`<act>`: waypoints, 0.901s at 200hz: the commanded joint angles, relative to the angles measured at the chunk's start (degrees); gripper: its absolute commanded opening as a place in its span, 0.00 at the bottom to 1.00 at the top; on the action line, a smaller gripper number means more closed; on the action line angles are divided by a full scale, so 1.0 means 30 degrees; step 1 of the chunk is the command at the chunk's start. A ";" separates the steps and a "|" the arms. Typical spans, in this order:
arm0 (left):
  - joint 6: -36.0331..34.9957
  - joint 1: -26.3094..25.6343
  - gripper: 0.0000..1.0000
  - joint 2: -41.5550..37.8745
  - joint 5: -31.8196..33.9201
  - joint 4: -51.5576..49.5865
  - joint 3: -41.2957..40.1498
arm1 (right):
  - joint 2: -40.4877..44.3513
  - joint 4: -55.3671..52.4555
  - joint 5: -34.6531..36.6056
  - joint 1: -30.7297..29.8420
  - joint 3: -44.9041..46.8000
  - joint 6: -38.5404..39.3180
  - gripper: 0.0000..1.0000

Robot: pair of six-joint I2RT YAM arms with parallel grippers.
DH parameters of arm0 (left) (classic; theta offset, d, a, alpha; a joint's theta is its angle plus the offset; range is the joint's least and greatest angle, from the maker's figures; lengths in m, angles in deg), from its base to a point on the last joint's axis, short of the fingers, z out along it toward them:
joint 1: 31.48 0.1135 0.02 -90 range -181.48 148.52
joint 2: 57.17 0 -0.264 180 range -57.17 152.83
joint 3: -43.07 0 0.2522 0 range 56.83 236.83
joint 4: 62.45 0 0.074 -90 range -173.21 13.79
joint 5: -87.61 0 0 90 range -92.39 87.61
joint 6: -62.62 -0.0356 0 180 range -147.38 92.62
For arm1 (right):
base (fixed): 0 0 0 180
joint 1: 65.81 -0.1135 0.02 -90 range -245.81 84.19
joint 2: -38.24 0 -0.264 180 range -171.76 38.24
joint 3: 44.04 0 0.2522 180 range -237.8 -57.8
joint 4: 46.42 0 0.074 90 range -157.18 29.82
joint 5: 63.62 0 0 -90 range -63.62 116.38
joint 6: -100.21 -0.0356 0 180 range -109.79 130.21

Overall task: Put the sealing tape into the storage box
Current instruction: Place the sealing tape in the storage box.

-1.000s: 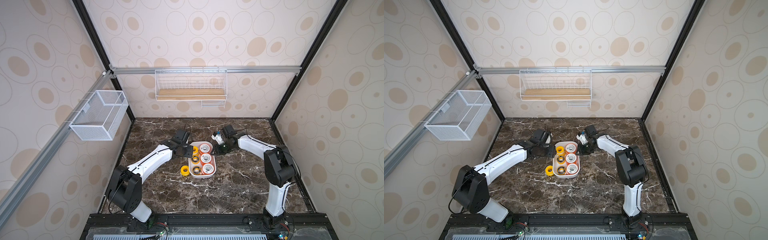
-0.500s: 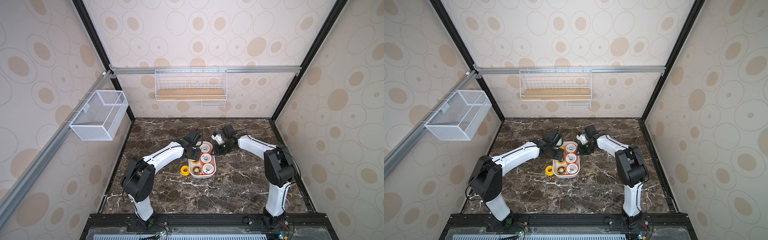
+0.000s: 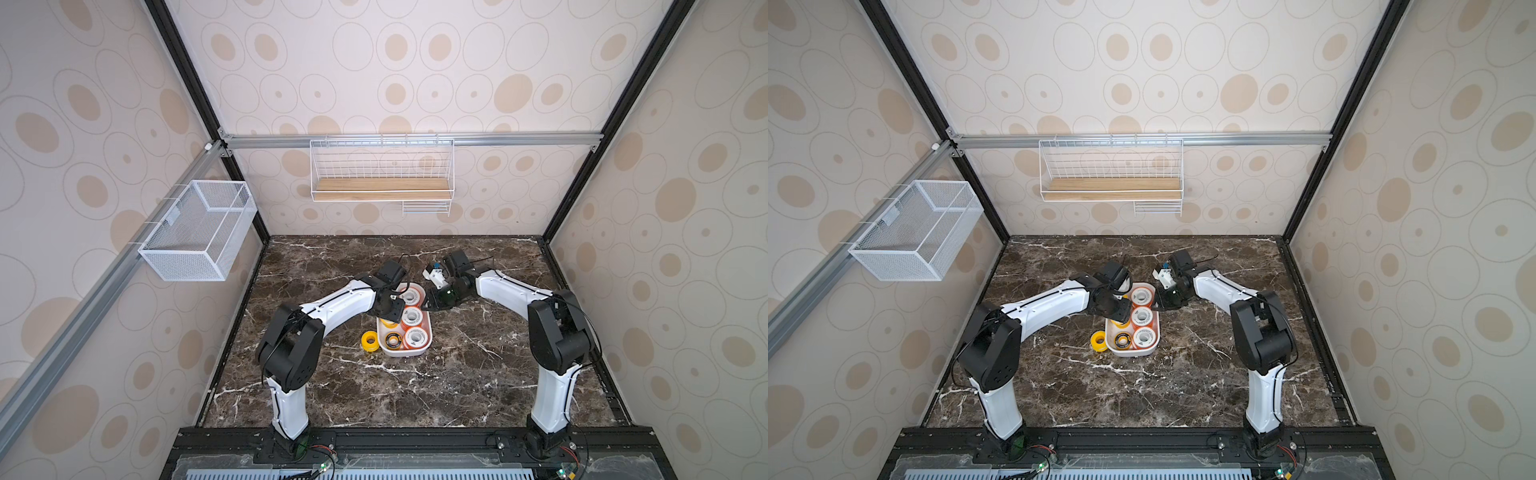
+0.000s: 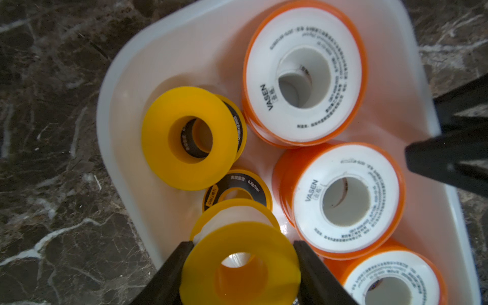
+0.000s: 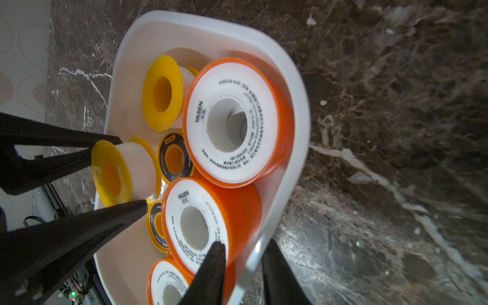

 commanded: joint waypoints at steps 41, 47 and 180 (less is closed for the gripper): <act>-0.0246 -0.0108 0.62 0.0498 0.0420 -0.0446 0.0670 | 0.0208 -0.0497 -0.0174 -0.0160 -0.0075 0.0221 0.29; -0.0221 -0.0113 0.62 0.0580 0.0472 -0.0443 0.0703 | 0.0163 -0.0502 -0.0174 -0.0166 -0.0091 0.0247 0.29; 0.0163 -0.0109 0.67 0.1086 0.1167 -0.0057 0.0672 | 0.0217 -0.0701 -0.0069 -0.0177 -0.0067 0.0338 0.31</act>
